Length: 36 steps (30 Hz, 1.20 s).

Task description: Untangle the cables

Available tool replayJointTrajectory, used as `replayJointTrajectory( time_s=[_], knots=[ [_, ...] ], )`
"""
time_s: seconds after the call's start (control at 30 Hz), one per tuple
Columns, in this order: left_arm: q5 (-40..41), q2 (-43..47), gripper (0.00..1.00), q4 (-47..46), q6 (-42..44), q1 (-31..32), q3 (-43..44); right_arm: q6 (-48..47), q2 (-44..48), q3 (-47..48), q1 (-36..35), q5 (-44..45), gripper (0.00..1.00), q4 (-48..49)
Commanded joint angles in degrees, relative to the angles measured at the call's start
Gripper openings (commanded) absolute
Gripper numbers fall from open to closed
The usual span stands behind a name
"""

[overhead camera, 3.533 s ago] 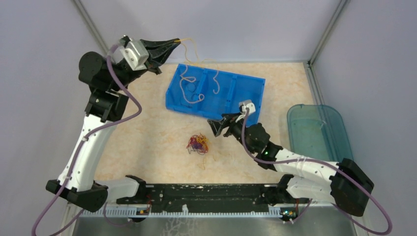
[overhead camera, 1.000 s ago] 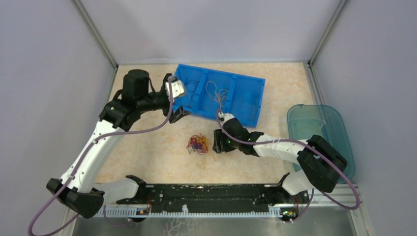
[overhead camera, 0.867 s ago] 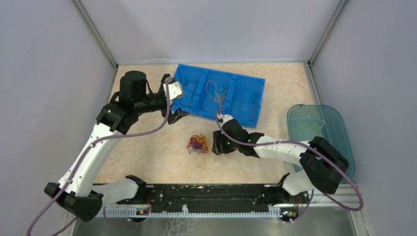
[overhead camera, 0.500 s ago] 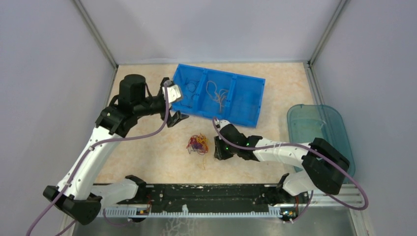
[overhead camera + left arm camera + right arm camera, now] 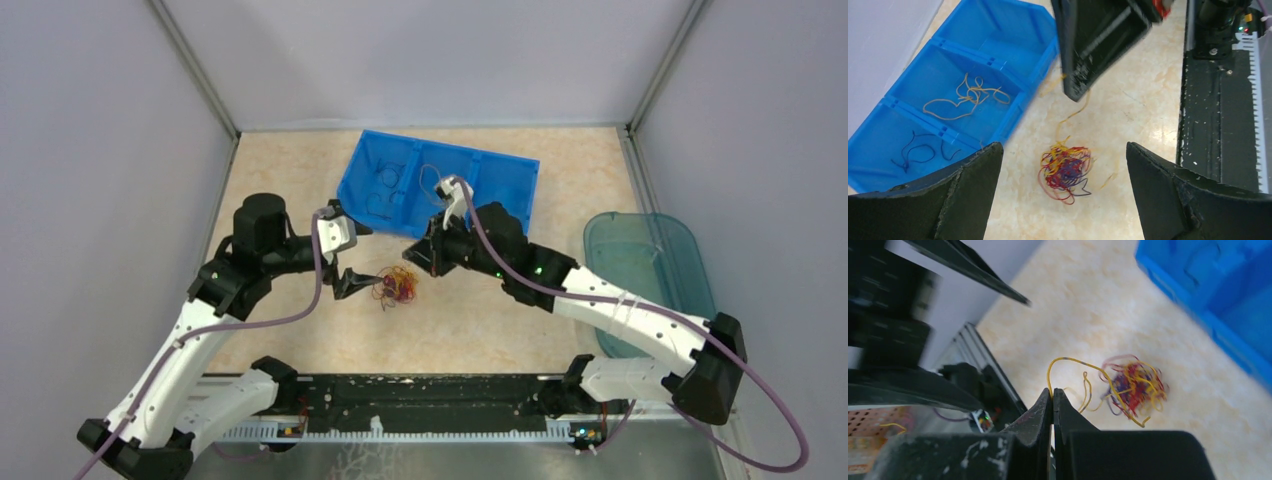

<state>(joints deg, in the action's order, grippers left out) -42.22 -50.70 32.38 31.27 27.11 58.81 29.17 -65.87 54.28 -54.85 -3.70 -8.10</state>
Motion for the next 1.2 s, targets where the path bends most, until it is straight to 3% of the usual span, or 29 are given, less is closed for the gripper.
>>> replayJointTrajectory(
  time_s=[0.0,0.27,0.47,0.67,0.93,1.17],
  knots=[
    [-5.1,2.7,0.99,-6.9,-4.1,-0.1,-3.1,-2.2,0.5,7.8,0.2,-8.5,0.0,4.7],
    [-6.5,2.6,0.97,-9.4,-8.5,-0.1,-3.8,0.0,-1.1,10.7,0.2,-13.4,0.0,14.8],
    [-3.2,3.2,0.95,-15.3,-13.9,-0.1,-6.1,2.9,-0.9,9.6,0.2,-16.3,0.0,22.5],
    [-4.0,3.1,0.8,-18.7,-14.7,-0.1,-7.7,4.5,0.6,8.8,0.1,-19.7,0.0,26.7],
    [-4.4,0.4,0.68,-23.5,-19.4,-0.1,-6.6,5.5,0.8,8.2,0.1,-21.2,0.0,29.0],
    [0.5,1.1,0.83,-24.9,-16.1,0.0,-6.8,4.8,2.4,7.5,0.1,-20.4,0.0,28.8]
  ],
)
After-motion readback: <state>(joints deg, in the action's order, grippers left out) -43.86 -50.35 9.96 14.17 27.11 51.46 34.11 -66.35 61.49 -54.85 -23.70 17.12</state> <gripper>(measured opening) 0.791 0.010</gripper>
